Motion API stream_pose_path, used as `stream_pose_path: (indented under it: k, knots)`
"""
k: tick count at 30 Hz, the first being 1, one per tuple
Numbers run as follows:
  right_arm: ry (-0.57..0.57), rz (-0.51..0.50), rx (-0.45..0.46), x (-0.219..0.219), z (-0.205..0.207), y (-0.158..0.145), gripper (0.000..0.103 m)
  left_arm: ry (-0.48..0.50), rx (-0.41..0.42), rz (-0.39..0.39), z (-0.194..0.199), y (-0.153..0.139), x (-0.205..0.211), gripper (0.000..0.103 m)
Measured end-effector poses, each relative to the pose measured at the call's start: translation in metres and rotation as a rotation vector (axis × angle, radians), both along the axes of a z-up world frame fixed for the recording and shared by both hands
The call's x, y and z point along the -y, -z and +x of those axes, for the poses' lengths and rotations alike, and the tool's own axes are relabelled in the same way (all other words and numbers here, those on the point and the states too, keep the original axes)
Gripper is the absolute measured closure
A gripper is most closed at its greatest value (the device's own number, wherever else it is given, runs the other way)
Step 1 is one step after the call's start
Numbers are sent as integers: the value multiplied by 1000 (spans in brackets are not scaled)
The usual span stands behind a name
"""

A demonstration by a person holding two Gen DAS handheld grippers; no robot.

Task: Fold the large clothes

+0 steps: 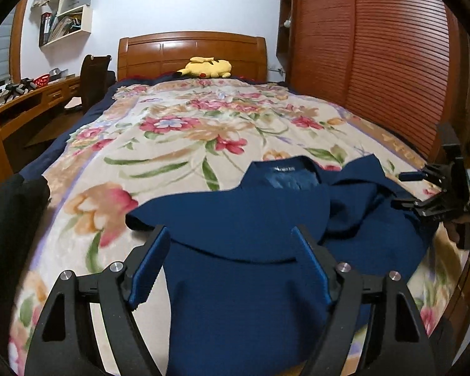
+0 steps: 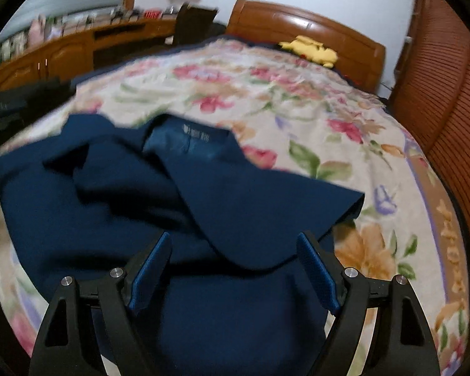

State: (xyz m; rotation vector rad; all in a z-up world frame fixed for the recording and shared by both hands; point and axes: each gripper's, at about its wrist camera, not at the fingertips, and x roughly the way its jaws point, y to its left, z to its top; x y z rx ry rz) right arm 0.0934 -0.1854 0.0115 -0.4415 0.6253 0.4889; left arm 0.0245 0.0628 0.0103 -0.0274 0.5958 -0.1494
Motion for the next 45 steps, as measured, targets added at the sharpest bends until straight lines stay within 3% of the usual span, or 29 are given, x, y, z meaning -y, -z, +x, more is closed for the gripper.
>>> stream_pose_path:
  k: [2, 5, 7, 8, 13, 18, 20, 22, 24, 32, 40, 45]
  knots:
    - [1, -42, -12, -2, 8, 4, 28, 1, 2, 12, -1, 3, 0, 23]
    - [-3, -85, -32, -8, 22, 3, 53, 9, 1, 21, -1, 9, 1, 23]
    - [-21, -125, -33, -19, 32, 1, 92, 18, -2, 26, 0, 13, 0, 23]
    - [-14, -155, -19, -25, 37, 0, 97, 18, -2, 29, 1, 14, 0, 23]
    - [17, -180, 71, -56, 72, -22, 98, 19, 6, 23, 7, 16, -8, 23]
    - [72, -113, 168, -88, 102, -43, 98, 14, 4, -9, 13, 15, -20, 23]
    - [95, -88, 158, -102, 112, -44, 83, 7, 13, -7, 12, 13, -25, 23]
    - [107, -66, 142, -110, 113, -42, 47, -2, 19, 1, 11, 12, -28, 23]
    - [84, -42, 141, -116, 107, -39, 38, -6, 20, -2, 9, 11, -32, 23]
    - [-68, -23, 96, -123, 46, -30, 38, -23, 22, 3, 1, 12, -42, 23]
    - [-263, -48, 39, -141, -29, -5, 38, -28, 39, 5, -6, 8, -44, 23]
    - [-342, -97, 23, -150, -51, 4, 38, -30, 42, 5, -7, 8, -44, 23]
